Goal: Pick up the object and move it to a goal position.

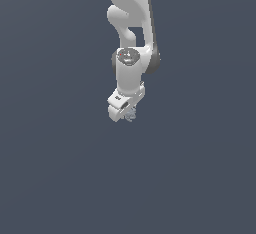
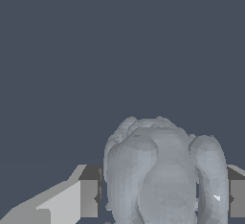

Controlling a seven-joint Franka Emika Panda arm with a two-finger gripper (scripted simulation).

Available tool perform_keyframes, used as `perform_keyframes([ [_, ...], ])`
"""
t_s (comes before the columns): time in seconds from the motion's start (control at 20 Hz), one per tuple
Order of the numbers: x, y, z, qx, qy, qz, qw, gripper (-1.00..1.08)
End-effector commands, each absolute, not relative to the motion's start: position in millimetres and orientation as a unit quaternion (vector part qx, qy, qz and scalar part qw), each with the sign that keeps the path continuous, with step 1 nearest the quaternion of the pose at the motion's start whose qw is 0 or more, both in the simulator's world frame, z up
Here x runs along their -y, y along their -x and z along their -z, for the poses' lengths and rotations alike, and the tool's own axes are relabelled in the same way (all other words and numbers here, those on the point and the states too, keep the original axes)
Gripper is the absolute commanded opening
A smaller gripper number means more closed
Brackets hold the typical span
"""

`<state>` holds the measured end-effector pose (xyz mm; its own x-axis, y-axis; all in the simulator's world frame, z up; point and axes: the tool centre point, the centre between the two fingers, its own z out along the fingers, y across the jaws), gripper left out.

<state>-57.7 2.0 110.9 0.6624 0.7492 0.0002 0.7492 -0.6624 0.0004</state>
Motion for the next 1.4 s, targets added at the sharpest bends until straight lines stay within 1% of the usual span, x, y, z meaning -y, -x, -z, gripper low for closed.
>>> perform_keyframes([
  [0.0, 4.3, 56.2, -133.7, -0.411, -0.912, -0.001, 0.000, -1.00],
  [0.8, 51.4, 43.3, -302.4, -0.412, -0.911, -0.001, -0.002, -1.00],
  [1.35, 83.2, 32.3, -409.8, -0.411, -0.912, -0.001, -0.001, -1.00],
])
